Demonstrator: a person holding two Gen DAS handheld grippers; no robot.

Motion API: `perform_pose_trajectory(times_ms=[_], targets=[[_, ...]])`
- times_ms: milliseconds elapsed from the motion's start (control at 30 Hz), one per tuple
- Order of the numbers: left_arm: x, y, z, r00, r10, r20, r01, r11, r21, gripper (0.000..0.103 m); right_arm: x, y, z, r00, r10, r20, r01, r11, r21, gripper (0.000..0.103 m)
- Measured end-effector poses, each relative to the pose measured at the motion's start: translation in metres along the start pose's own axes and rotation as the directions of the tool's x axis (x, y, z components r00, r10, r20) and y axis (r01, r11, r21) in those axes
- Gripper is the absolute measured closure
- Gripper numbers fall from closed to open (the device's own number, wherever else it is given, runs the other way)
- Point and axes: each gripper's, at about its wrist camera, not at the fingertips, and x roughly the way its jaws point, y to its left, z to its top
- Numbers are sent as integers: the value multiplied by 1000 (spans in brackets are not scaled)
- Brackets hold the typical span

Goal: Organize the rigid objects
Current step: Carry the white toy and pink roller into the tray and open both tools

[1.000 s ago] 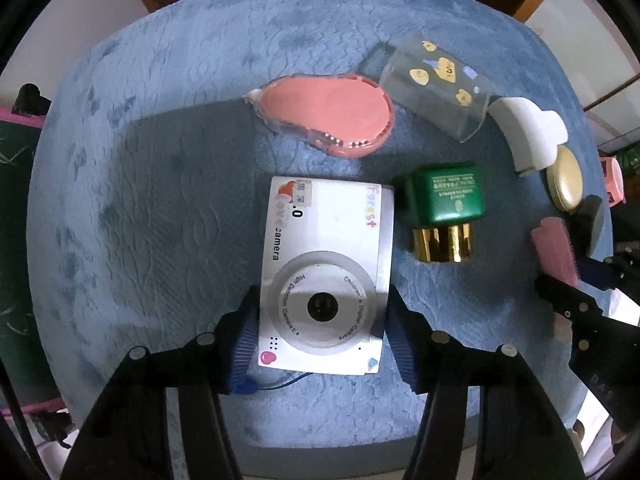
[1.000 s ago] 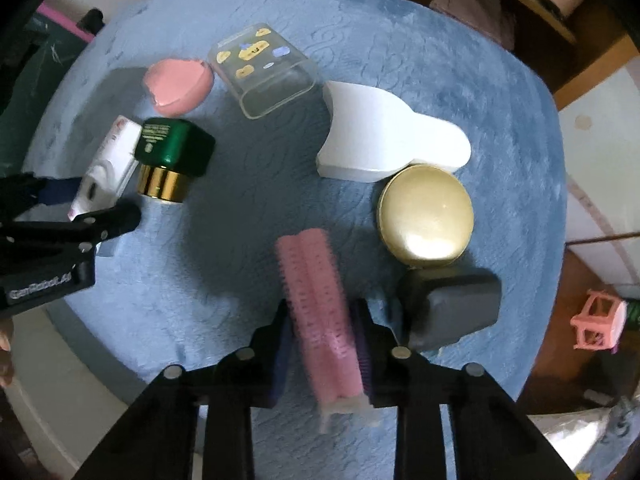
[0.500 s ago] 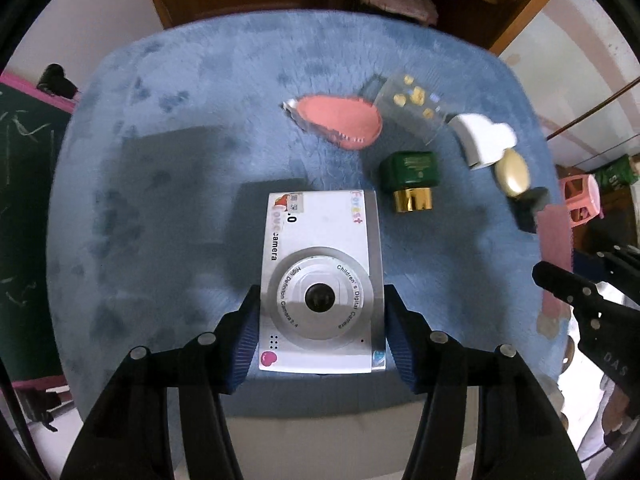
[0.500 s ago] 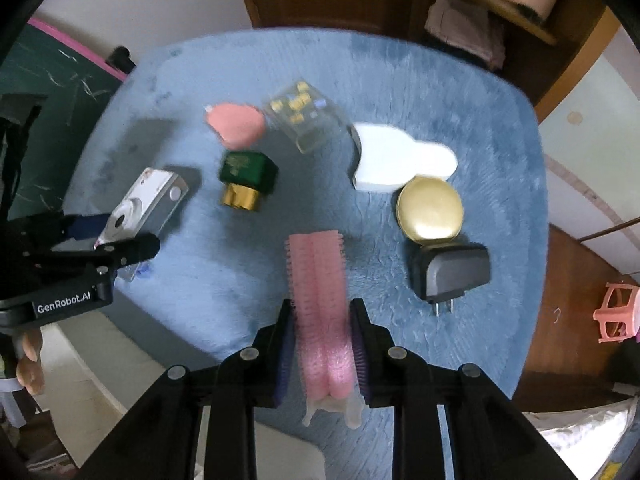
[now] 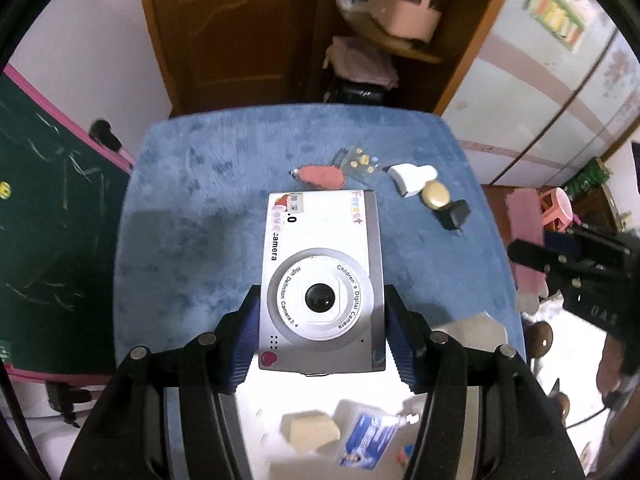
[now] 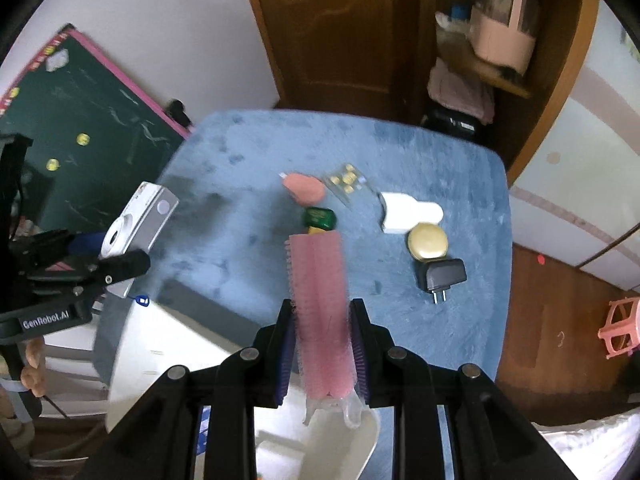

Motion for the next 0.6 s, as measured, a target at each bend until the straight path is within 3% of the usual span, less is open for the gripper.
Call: perform_pose_trajectory(times_ms=[300,600], targets=[[-53,-15,-46,997,-31,64,26,997,76,42,-65,41,-31,994,68,90,-65,997,-42,77],[-57,-31,-83,997,-60,54,53,991,126,42,-80,68,-66,991,110,77,-105,992,-67,77]])
